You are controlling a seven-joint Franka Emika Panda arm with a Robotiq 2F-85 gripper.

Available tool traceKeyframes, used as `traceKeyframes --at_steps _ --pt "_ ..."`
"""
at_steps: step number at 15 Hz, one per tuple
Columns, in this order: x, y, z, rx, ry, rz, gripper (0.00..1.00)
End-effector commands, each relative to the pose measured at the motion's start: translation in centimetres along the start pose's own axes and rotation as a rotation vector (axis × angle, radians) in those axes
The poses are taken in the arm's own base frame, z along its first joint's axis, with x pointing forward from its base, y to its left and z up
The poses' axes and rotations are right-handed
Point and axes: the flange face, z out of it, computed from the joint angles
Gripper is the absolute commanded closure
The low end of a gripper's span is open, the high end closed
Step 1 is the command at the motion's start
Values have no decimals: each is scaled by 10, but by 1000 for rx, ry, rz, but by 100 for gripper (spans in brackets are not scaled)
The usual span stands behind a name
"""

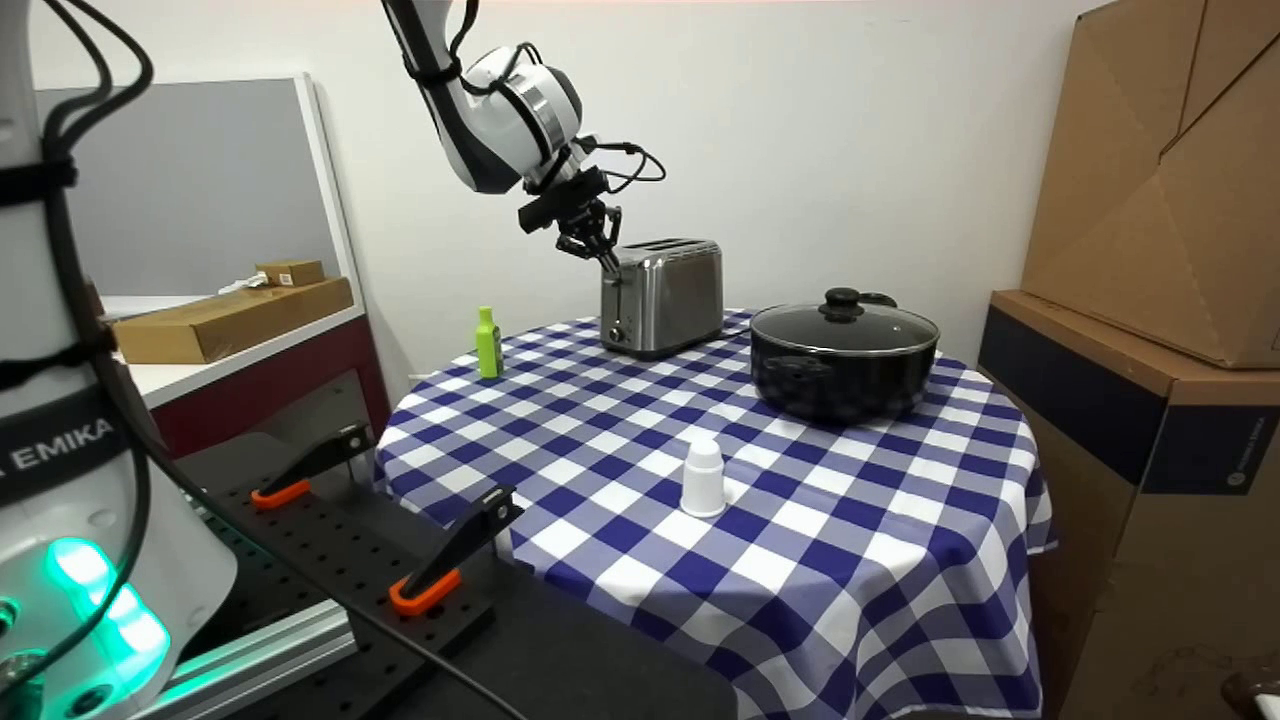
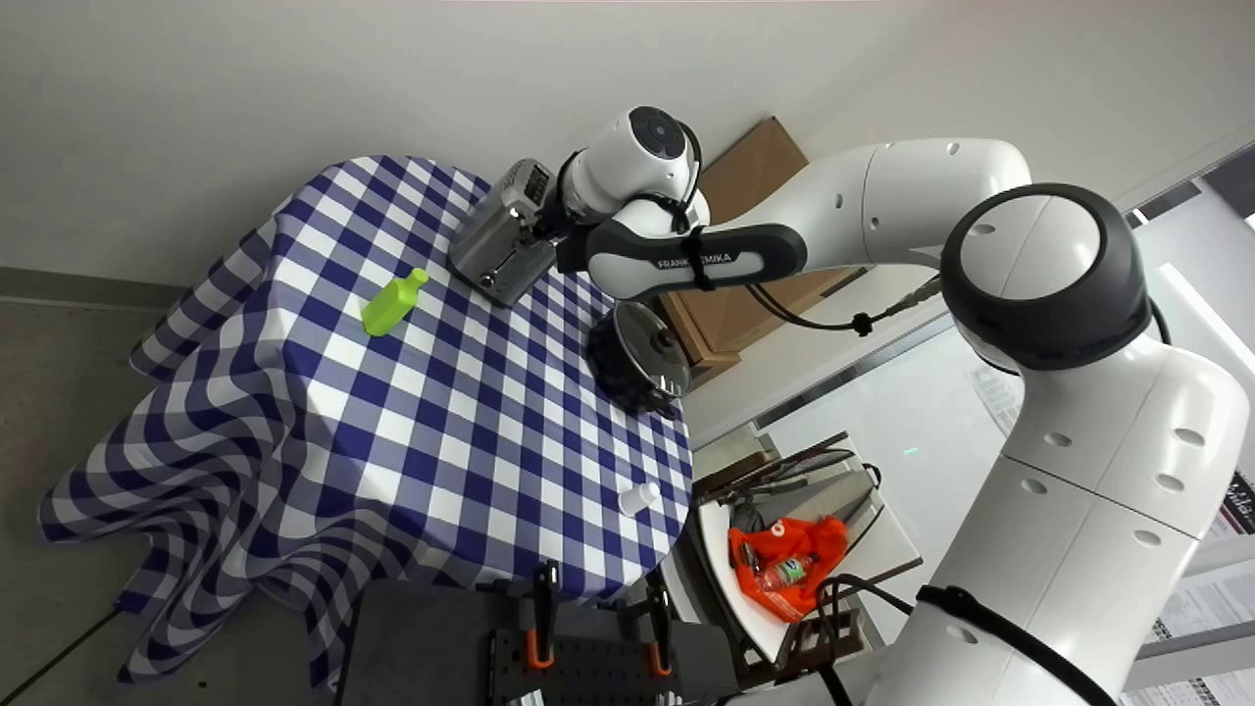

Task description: Push the lever on the toaster downwards

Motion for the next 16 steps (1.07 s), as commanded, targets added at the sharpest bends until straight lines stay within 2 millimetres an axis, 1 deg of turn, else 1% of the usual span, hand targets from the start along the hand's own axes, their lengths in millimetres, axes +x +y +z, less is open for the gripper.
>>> traceKeyframes --at_steps 1,5,8,11,15,16 --pt "0 1 -1 -10 7 1 100" --pt "-3 1 7 -23 14 -12 100" --pt "-6 -3 20 -25 13 -41 100" --pt "-7 -16 34 -26 23 -98 100" --pt "2 -29 41 -38 48 -157 100" --pt "3 -34 45 -36 50 -167 100"
